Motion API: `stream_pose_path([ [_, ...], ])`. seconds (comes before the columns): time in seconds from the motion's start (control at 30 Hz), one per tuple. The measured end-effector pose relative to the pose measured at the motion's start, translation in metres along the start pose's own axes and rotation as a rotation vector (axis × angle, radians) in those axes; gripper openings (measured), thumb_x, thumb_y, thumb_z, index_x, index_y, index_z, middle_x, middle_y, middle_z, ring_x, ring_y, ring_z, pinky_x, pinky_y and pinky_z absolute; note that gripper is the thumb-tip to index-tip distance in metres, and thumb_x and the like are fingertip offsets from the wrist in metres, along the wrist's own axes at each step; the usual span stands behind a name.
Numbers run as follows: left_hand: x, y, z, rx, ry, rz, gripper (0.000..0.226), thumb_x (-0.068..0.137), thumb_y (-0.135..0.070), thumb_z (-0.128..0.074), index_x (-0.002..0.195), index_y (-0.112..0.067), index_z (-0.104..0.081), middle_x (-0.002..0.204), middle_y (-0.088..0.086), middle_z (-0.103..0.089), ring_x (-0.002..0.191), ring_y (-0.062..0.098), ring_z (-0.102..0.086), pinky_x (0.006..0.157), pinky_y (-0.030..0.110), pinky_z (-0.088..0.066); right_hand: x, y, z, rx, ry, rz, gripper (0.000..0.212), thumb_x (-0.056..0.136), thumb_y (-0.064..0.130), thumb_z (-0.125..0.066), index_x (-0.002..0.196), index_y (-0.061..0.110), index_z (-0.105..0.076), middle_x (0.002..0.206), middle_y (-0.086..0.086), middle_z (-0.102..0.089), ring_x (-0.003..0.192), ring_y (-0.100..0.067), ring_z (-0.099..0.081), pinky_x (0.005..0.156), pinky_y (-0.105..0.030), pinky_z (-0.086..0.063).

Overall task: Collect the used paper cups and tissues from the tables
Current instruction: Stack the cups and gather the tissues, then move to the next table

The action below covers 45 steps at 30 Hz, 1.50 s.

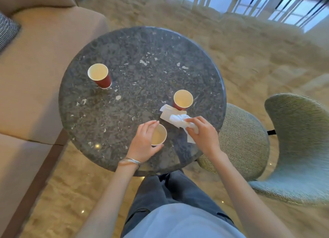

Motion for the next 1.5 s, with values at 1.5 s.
stream_pose_path([
  [1.5, 0.064, -0.072, 0.067, -0.112, -0.288, -0.183, 0.076, 0.071, -0.038, -0.073, 0.134, -0.007, -0.043, 0.133, -0.002, -0.041, 0.12, 0.015, -0.04, 0.107, 0.023, -0.025, 0.003, -0.054, -0.033, -0.058, 0.026, 0.107, 0.037, 0.075, 0.017, -0.073, 0.112, 0.017, -0.064, 0.117, -0.005, -0.061, 0.108, -0.027, -0.055, 0.081, -0.038, -0.043],
])
Point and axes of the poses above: each hand's wrist, its own x-axis towards the middle knuckle, its own z-axis out of the back of the hand, y = z × x, the point moved 9 cm from there along x, towards the middle knuckle
